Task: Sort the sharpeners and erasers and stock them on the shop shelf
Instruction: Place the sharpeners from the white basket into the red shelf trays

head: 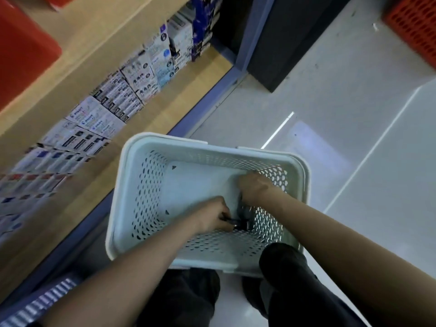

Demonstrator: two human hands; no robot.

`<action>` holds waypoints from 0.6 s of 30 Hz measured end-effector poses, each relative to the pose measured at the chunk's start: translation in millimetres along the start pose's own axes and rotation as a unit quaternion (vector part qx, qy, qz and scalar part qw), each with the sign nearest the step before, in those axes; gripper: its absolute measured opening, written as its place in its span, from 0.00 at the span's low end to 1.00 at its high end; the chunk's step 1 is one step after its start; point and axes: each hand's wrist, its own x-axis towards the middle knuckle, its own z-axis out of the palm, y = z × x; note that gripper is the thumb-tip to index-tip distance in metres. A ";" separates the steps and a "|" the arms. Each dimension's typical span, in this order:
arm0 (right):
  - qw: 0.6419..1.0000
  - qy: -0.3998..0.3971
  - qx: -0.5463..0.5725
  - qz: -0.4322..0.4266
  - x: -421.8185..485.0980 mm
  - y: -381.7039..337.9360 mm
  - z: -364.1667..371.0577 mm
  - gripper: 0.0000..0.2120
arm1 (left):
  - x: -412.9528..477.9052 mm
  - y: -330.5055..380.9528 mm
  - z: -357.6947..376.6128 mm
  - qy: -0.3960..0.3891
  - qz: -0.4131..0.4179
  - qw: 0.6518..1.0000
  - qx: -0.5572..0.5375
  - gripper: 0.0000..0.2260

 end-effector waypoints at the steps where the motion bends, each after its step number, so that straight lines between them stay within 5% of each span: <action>1: 1.000 -0.008 -0.003 -0.005 -2.0 1.6 -0.8 0.18 | -1.7 -1.1 -1.8 -0.010 0.002 1.000 -0.012 0.16; 9: 0.999 -0.031 -0.010 -0.018 -10.4 -1.5 12.5 0.26 | -37.5 -12.6 -24.7 -0.032 -0.075 0.992 -0.092 0.14; 18: 0.978 0.033 0.198 -0.051 -42.1 -5.5 -0.4 0.15 | -84.9 4.4 -43.2 0.114 -0.086 0.926 -0.350 0.09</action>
